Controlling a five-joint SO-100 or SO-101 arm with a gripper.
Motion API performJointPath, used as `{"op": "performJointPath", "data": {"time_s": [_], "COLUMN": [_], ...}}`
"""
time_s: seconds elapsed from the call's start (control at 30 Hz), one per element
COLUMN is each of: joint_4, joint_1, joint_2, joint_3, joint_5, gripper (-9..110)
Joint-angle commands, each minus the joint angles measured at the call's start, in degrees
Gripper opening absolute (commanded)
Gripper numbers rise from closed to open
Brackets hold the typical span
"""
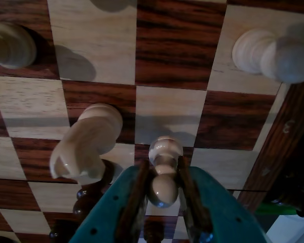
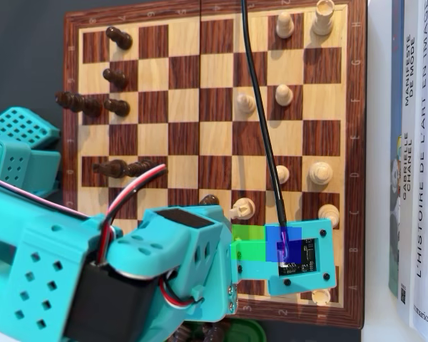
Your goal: Play chess
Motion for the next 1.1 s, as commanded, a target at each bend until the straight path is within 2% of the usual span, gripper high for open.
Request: {"op": "performJointPath", "data": {"time_s": [0.0, 1.07], "joint_4": [-1.93, -2.46], "joint_1": [0.35, 0.09], "joint_2": [0.53, -3.52], "joint_3": [-1.14, -4.13], "joint_5": [0.44, 0.44], "gripper": [6, 6]}}
